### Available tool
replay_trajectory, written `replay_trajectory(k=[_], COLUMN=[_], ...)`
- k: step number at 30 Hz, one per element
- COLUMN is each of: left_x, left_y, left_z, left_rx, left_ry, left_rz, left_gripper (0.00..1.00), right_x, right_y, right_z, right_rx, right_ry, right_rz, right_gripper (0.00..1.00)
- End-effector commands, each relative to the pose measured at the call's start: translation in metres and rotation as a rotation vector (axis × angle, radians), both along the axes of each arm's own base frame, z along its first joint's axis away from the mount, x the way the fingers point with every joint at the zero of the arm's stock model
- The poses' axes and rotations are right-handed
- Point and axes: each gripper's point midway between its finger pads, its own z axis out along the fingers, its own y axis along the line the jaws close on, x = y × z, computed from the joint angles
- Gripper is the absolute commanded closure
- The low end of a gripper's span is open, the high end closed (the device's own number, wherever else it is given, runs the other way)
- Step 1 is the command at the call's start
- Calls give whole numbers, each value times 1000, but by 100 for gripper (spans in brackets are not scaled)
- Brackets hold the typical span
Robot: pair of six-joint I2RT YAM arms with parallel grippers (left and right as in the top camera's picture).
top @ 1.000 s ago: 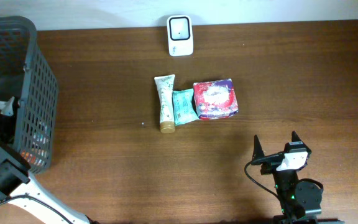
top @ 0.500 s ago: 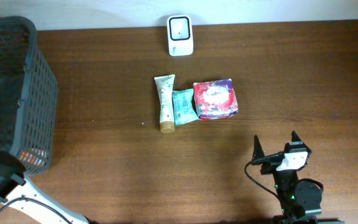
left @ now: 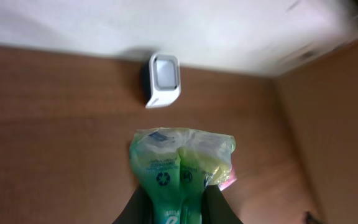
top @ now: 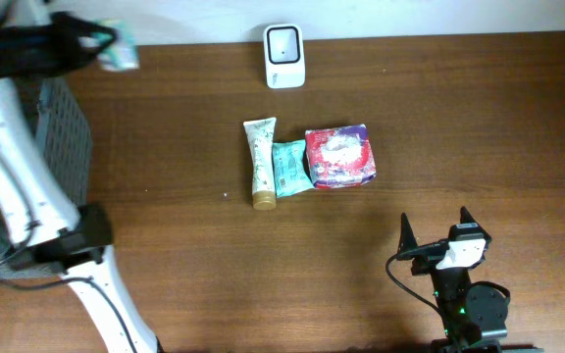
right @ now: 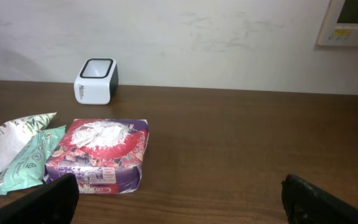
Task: Scan the item barcode
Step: 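Place the teal tissue pack left of the Pantene tube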
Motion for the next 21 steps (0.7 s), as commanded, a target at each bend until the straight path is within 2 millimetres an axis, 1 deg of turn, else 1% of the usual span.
replay_trajectory(k=[1, 3, 5, 6, 8, 10, 11, 12, 14, 17, 18, 20, 21], left_x=[9, 10, 8, 3, -7, -19, -22, -24, -23, -23, -26, -28, -28], left_y=[-23, -47, -56, -64, -83, -97, -102, -110, -118, -122, -122, -121, -121], left_z=[-36, -65, -91, -113, -146, -176, -187, -204, -232, -268, -285, -302, -311], left_rx=[248, 366, 425, 464, 493, 531, 540, 550, 541, 539, 544, 540, 541], left_ry=[120, 201, 305, 389, 495, 585, 608, 638, 680, 717, 734, 753, 754], left_rz=[99, 91, 144, 164, 116, 64, 47, 31, 59, 76, 72, 86, 86], left_gripper=[100, 100, 100, 100, 100, 100, 100, 100, 100, 100, 100, 100, 97], right_x=[0, 0, 0, 0, 0, 0, 0, 0, 0, 0, 0, 0, 0], right_y=[-3, -3, -3, -3, -3, -3, -3, -3, -3, -3, -3, -3, -3], right_z=[-4, -4, -4, -4, -4, -4, -4, -4, -4, -4, -4, -4, -4], right_rx=[-4, -4, -4, -4, -4, -4, -4, -4, -4, -4, -4, -4, -4], right_ry=[5, 5, 5, 5, 5, 5, 5, 5, 5, 5, 5, 5, 5], right_rz=[-15, -15, -15, -15, -15, -15, -15, -15, -15, -15, -15, -15, -15], right_gripper=[1, 1, 1, 1, 1, 1, 1, 1, 1, 1, 1, 1, 1])
